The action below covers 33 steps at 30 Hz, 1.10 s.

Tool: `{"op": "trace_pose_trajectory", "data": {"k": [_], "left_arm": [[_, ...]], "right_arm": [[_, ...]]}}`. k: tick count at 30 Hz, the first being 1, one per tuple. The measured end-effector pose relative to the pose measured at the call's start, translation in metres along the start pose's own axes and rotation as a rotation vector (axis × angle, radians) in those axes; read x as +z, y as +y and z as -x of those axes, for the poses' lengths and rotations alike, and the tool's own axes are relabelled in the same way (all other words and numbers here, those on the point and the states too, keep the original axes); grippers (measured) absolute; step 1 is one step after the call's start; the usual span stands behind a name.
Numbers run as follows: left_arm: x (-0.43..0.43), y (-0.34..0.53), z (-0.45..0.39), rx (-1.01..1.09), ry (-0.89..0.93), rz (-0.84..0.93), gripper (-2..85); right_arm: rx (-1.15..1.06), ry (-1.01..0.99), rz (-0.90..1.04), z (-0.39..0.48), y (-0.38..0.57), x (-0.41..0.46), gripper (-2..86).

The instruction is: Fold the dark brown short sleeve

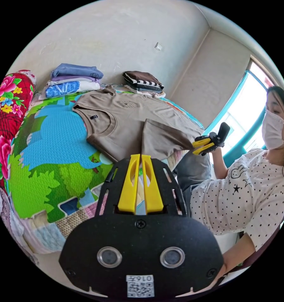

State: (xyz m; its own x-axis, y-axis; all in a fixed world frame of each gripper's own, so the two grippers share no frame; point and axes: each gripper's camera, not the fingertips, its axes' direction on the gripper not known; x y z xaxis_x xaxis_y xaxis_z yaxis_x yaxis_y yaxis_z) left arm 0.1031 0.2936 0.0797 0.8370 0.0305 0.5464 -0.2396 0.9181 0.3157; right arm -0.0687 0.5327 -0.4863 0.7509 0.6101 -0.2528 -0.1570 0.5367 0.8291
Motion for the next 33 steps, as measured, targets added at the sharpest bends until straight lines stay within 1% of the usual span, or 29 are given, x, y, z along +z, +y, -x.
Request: {"op": "trace_pose_trajectory", "data": {"k": [2,4,7,9,10,13,16,19,21,22,23,25,27,30,33], "left_arm": [[0.001,0.003,-0.002,0.005,-0.008,0.011,-0.7],[0.002,0.006,-0.005,0.017,-0.029,0.023,-0.3],[0.002,0.009,-0.014,0.065,-0.062,0.043,2.1],[0.0,0.012,-0.022,0.103,-0.106,0.049,6.0],[0.0,0.013,-0.024,0.114,-0.109,0.051,6.7],[0.0,0.016,-0.036,0.188,-0.077,0.044,8.3],[-0.001,0.018,-0.049,0.261,-0.004,0.016,9.2],[0.008,0.02,-0.057,0.282,-0.018,0.048,9.0],[0.026,0.02,-0.058,0.274,-0.036,0.145,7.8],[0.029,0.02,-0.058,0.269,-0.038,0.165,5.9],[0.034,0.022,-0.058,0.267,-0.04,0.185,2.1],[0.028,0.028,-0.063,0.294,-0.064,0.123,0.2],[0.012,0.039,-0.064,0.338,-0.029,0.012,-0.6],[0.0,0.052,-0.048,0.319,0.063,-0.045,-0.9],[0.001,0.062,-0.041,0.323,0.085,-0.051,-0.9]], "right_arm": [[-0.019,0.032,0.016,0.005,0.01,0.003,3.7],[0.011,0.053,0.034,0.002,0.016,0.006,2.9],[0.067,0.042,0.037,-0.005,0.024,0.01,3.1],[0.082,0.041,0.025,-0.006,0.027,0.012,3.9],[0.084,0.046,0.017,-0.006,0.029,0.013,4.6],[0.081,0.05,0.021,-0.004,0.033,0.02,5.8],[0.078,0.046,0.036,-0.003,0.038,0.029,6.2],[0.074,0.044,0.037,-0.001,0.046,0.036,6.1],[0.086,0.043,0.033,-0.001,0.05,0.041,5.5],[0.098,0.041,0.033,-0.002,0.054,0.044,4.8],[0.115,0.048,0.033,-0.003,0.057,0.047,3.4],[0.13,0.048,0.031,-0.004,0.063,0.05,2.1],[0.136,0.037,0.017,-0.004,0.071,0.051,1.4],[0.132,0.026,-0.013,-0.002,0.088,0.051,0.8],[0.112,0.011,-0.033,0.001,0.104,0.056,0.6]]}}
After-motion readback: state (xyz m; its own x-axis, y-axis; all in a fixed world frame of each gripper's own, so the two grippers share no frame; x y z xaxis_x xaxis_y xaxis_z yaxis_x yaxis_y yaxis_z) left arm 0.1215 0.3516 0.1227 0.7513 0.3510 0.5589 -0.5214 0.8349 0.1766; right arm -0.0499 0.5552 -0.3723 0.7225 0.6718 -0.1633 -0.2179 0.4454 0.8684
